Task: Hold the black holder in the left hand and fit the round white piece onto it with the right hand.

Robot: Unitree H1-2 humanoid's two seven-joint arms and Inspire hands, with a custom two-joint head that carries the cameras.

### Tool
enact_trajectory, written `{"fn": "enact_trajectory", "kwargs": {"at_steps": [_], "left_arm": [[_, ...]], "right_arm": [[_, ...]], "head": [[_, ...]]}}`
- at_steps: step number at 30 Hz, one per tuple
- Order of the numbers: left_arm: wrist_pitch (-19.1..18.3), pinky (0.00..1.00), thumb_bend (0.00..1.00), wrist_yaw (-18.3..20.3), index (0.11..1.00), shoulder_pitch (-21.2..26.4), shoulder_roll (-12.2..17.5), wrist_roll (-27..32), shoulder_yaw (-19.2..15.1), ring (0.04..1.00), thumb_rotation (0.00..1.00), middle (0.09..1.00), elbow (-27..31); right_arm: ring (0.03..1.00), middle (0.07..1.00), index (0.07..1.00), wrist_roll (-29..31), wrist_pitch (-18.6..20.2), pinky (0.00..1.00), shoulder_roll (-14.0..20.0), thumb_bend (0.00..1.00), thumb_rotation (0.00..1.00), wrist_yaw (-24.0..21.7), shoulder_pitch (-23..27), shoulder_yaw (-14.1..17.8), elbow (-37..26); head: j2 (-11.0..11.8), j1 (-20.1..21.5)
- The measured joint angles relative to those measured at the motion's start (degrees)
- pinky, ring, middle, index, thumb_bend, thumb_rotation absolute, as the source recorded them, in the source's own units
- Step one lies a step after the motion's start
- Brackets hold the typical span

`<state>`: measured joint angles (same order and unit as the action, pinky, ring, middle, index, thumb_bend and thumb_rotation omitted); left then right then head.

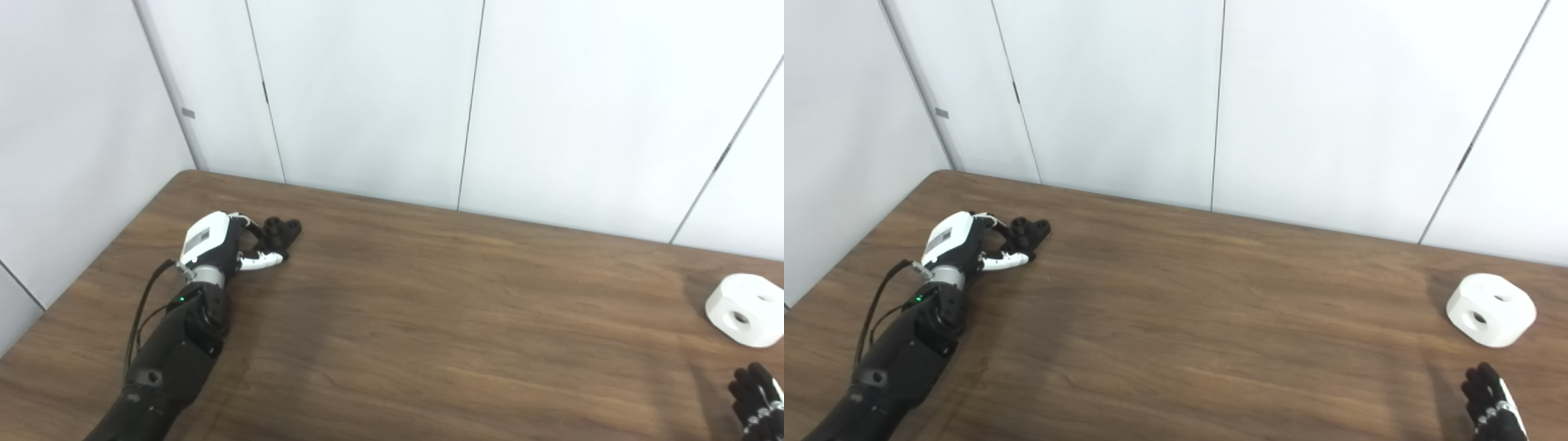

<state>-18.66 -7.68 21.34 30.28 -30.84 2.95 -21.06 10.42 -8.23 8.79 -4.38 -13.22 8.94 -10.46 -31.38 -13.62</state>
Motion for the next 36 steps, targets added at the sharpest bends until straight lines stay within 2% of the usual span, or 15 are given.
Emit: {"fn": "enact_trajectory", "kwargs": {"at_steps": [6,23,31,36], "left_arm": [[1.56,1.0,0.52,-1.86,0.487,-0.12,-0.55,0.32,-0.34,0.945,0.04,0.827,-0.58],[1.6,0.99,0.51,-1.36,0.488,-0.93,-0.73,0.64,-0.38,0.943,0.05,0.821,0.68],[0.09,1.0,0.51,-0.41,0.488,-2.75,-2.52,1.48,0.34,0.948,0.05,0.835,4.73],[-0.5,1.0,0.51,1.95,0.488,-5.11,-2.69,1.3,2.27,0.949,0.04,0.834,10.19]], "right_arm": [[0.957,0.937,0.95,0.0,-0.05,1.0,0.0,0.6,1.0,0.0,-0.02,0.02,0.0],[0.967,0.938,0.956,-0.24,0.65,1.0,0.01,0.61,1.0,-0.04,-0.02,-0.03,-0.04],[0.951,0.931,0.955,-0.74,0.79,1.0,0.01,0.62,1.0,-0.05,-0.02,-0.11,-0.07],[0.95,0.924,0.951,-0.94,0.79,1.0,0.0,0.62,1.0,0.05,-0.03,-0.22,-0.19]], "head": [[-0.09,0.0],[-0.26,0.35],[-0.53,0.96],[-0.7,1.23]]}}
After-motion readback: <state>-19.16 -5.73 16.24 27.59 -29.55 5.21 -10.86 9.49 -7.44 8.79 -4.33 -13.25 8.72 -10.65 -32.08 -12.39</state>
